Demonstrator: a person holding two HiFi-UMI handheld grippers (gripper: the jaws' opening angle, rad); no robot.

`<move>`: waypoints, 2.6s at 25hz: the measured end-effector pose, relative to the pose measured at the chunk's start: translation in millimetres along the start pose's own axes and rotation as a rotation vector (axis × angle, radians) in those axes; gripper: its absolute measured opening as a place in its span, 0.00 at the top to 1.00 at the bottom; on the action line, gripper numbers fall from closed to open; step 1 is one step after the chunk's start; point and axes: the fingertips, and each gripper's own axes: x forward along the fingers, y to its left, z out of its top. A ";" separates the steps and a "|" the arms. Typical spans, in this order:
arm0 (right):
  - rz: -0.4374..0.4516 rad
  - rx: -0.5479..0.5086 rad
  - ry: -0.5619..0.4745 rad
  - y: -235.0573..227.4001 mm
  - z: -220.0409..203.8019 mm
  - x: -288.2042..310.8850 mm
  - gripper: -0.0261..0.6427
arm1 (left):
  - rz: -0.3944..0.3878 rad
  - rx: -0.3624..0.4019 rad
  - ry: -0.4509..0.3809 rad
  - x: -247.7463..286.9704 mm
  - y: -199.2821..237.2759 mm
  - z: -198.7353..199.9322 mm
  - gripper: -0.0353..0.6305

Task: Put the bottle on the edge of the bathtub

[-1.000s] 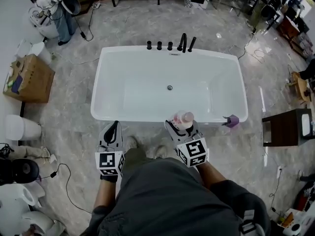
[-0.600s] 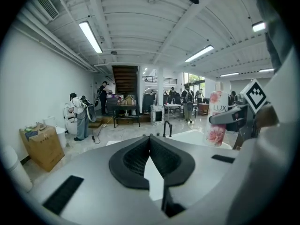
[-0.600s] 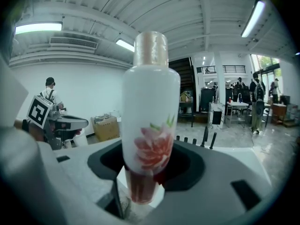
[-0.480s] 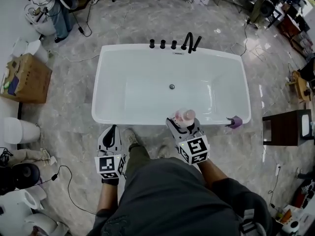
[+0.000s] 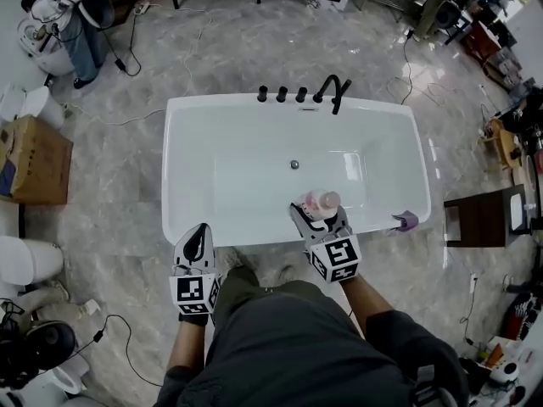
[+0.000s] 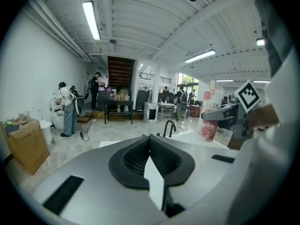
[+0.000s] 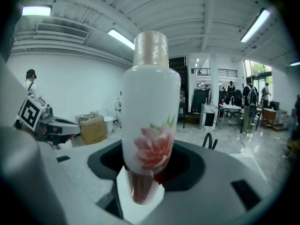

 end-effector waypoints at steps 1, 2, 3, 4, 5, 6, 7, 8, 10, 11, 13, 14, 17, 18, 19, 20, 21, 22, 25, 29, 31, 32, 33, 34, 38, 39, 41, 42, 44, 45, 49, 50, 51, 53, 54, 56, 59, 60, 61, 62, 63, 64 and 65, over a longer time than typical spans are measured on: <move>-0.012 0.000 0.001 -1.2 4.6 12.1 0.61 | -0.015 -0.001 0.004 9.0 8.7 1.8 0.94; -0.024 0.000 0.000 -2.5 9.2 23.7 0.61 | -0.029 0.001 0.006 18.0 17.0 4.2 0.94; -0.036 0.000 -0.001 -3.8 13.7 34.8 0.61 | -0.043 0.005 0.007 27.1 25.1 7.0 0.94; -0.046 0.000 -0.003 -5.1 17.5 45.4 0.61 | -0.056 0.011 0.007 36.3 32.8 9.8 0.94; -0.053 -0.001 -0.004 -6.7 20.4 56.0 0.61 | -0.065 0.018 0.006 46.0 39.9 12.5 0.94; -0.056 -0.003 -0.003 -8.9 22.3 66.2 0.61 | -0.070 0.024 0.004 56.0 46.2 14.8 0.94; -0.056 -0.006 -0.001 -12.1 23.2 75.9 0.61 | -0.070 0.027 0.001 65.9 51.1 16.7 0.94; -0.054 -0.008 0.001 -16.2 23.1 84.6 0.61 | -0.066 0.029 -0.001 75.4 54.7 18.3 0.94; -0.045 -0.006 0.005 -25.1 20.7 100.9 0.61 | -0.049 0.029 -0.008 92.5 60.5 21.2 0.94; -0.040 -0.005 0.006 -28.7 18.9 110.2 0.61 | -0.039 0.029 -0.012 100.0 64.4 22.3 0.94; -0.026 -0.010 0.009 -33.2 14.7 134.1 0.61 | -0.018 0.030 -0.021 114.0 74.5 22.2 0.94; -0.018 -0.015 0.013 -35.4 12.5 147.7 0.61 | -0.009 0.029 -0.022 121.0 79.1 20.8 0.94; 0.007 -0.026 0.024 -48.5 3.3 186.0 0.61 | 0.017 0.028 -0.013 141.5 83.7 12.3 0.94; 0.010 -0.029 0.027 -54.9 -0.6 198.9 0.61 | 0.024 0.029 -0.007 148.8 83.8 8.9 0.94; 0.011 -0.032 0.029 -61.7 -4.7 212.9 0.61 | 0.030 0.030 -0.003 156.3 84.4 5.7 0.94; 0.011 -0.037 0.030 -68.1 -8.8 227.8 0.61 | 0.038 0.028 0.000 163.5 85.6 2.3 0.94; 0.012 -0.041 0.031 -74.0 -12.9 243.0 0.61 | 0.044 0.022 0.002 170.0 87.1 -1.6 0.94; 0.013 -0.045 0.031 -79.2 -16.9 257.8 0.61 | 0.050 0.014 0.005 175.6 88.2 -6.5 0.94; 0.013 -0.046 0.031 -94.0 -28.9 298.3 0.61 | 0.058 0.001 0.029 190.1 88.2 -26.0 0.94; 0.002 -0.051 0.026 -113.1 -43.7 347.6 0.61 | 0.045 0.003 0.064 213.2 86.5 -53.0 0.94; 0.001 -0.052 0.021 -119.6 -47.2 371.3 0.61 | 0.042 0.000 0.080 222.9 89.3 -63.5 0.94; 0.000 -0.053 0.017 -122.3 -48.1 383.0 0.61 | 0.042 -0.003 0.087 226.8 91.7 -68.3 0.94; 0.000 -0.055 0.012 -124.9 -48.9 394.3 0.61 | 0.042 -0.005 0.093 230.3 94.2 -73.1 0.94; -0.002 -0.056 0.007 -127.7 -49.7 405.4 0.61 | 0.042 -0.006 0.100 233.3 96.7 -78.1 0.94; -0.010 -0.049 -0.012 -141.3 -55.1 446.3 0.61 | 0.055 -0.015 0.134 241.2 106.0 -99.6 0.94; -0.012 -0.051 -0.015 -144.7 -56.5 456.3 0.61 | 0.058 -0.017 0.142 242.5 108.3 -105.1 0.94; -0.018 -0.063 -0.020 -151.6 -59.3 476.5 0.61 | 0.064 -0.023 0.155 245.0 113.4 -116.8 0.94; -0.021 -0.069 -0.021 -155.0 -61.2 486.2 0.61 | 0.068 -0.027 0.162 245.6 115.6 -123.1 0.94; -0.029 -0.077 -0.022 -162.1 -66.2 504.2 0.61 | 0.076 -0.037 0.180 245.5 118.5 -137.1 0.94; -0.034 -0.079 -0.023 -165.9 -69.1 512.6 0.61 | 0.080 -0.042 0.189 245.6 119.6 -144.4 0.94; -0.053 -0.074 -0.026 -177.9 -80.0 544.2 0.61 | 0.088 -0.056 0.219 246.7 126.1 -171.0 0.94; -0.057 -0.071 -0.026 -180.4 -82.5 551.2 0.61 | 0.088 -0.059 0.226 247.0 127.6 -177.2 0.94; -0.060 -0.068 -0.025 -182.7 -85.1 557.8 0.61 | 0.088 -0.060 0.231 247.3 128.7 -183.0 0.94; -0.065 -0.069 -0.024 -186.4 -90.1 570.4 0.61 | 0.090 -0.066 0.240 247.1 130.0 -194.0 0.94; -0.066 -0.071 -0.023 -187.7 -92.3 576.7 0.61 | 0.092 -0.071 0.246 246.6 130.5 -199.1 0.94; -0.067 -0.074 -0.022 -190.1 -96.1 589.5 0.61 | 0.094 -0.076 0.259 245.9 131.3 -207.7 0.94; -0.072 -0.074 -0.023 -193.9 -100.6 609.6 0.61 | 0.107 -0.088 0.283 245.5 134.4 -220.8 0.94; -0.074 -0.075 -0.023 -194.7 -101.8 615.6 0.61 | 0.112 -0.093 0.289 245.1 135.5 -225.0 0.94; -0.075 -0.076 -0.023 -195.1 -103.1 620.8 0.61 | 0.115 -0.097 0.294 244.6 136.4 -228.9 0.94; -0.075 -0.077 -0.023 -195.3 -104.4 625.5 0.61 | 0.118 -0.100 0.298 243.9 137.0 -232.8 0.94; -0.074 -0.077 -0.023 -195.4 -105.6 629.8 0.61 | 0.119 -0.101 0.301 243.3 137.4 -236.7 0.94; -0.074 -0.075 -0.023 -195.8 -106.9 633.8 0.61 | 0.121 -0.102 0.306 242.7 137.7 -240.3 0.94; -0.075 -0.072 -0.023 -196.6 -108.6 637.4 0.61 | 0.123 -0.105 0.311 242.1 137.9 -243.8 0.94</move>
